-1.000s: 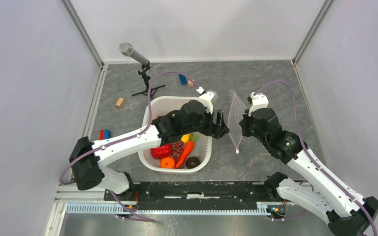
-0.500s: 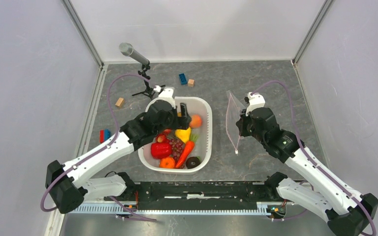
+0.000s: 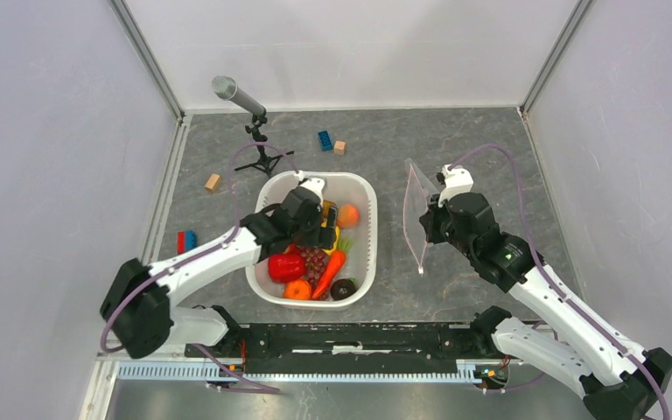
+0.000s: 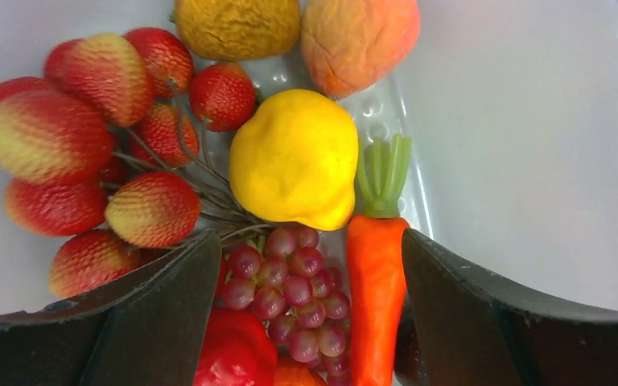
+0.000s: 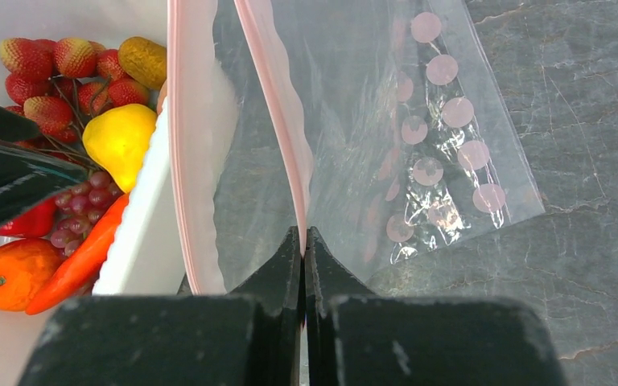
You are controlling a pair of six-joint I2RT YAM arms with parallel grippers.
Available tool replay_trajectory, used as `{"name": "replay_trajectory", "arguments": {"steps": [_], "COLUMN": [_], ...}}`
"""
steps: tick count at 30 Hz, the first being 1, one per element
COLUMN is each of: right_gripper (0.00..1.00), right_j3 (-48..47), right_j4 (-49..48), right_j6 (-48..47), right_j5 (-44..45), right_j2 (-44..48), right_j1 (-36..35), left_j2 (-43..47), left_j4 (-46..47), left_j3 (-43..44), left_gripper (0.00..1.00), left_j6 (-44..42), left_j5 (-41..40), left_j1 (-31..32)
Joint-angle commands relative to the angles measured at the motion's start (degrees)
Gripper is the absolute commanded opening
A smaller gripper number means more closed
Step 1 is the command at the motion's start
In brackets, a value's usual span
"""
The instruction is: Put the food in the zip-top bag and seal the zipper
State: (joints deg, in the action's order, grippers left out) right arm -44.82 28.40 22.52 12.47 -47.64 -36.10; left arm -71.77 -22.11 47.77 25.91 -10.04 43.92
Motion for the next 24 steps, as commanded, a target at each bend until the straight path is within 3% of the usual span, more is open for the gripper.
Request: {"name": "replay_trajectory", "arguments": {"steps": [1,9,13,16,20,24], "right_gripper": [0.00,0.00,0.00,0.00,0.00,0.00], "right_j3": [0.4,0.5,0.4,0.4,0.7,1.0], "right_j4": [-1.9,-2.1,-2.0,-1.9,-2.1,-2.7], "right_j6": [0.6,0.6,0.5,0.6,0.9,1.1], "right_j5": [-0.2,-1.8,-2.0,-1.5,-1.2,-1.6], "right_j2": [1.5,1.2,1.3,1.5,1.1,0.5], "right_j1": [0.2,0.2,0.1,0.1,0.2,0.1], "left_j2": [-7.0,-14.7,-18.0,-19.0,-14.0,-4.2], "left_j4": [3.0,7.0,7.4,6.6,8.1,8.5], "left_j3": [4.1,7.1,7.9,7.4,4.8,4.8], "left_gripper": [0.88,0.88,0.82,0.71,0.44,0.39], "left_j6": [-7.0,-11.0,-12.1,-12.1,-9.8,-7.9], "left_j5": [2.2,1.3,2.1,4.1,6.7,9.3], "left_j1": [-0.4,-1.8,-2.2,-2.2,-2.2,-2.2]}}
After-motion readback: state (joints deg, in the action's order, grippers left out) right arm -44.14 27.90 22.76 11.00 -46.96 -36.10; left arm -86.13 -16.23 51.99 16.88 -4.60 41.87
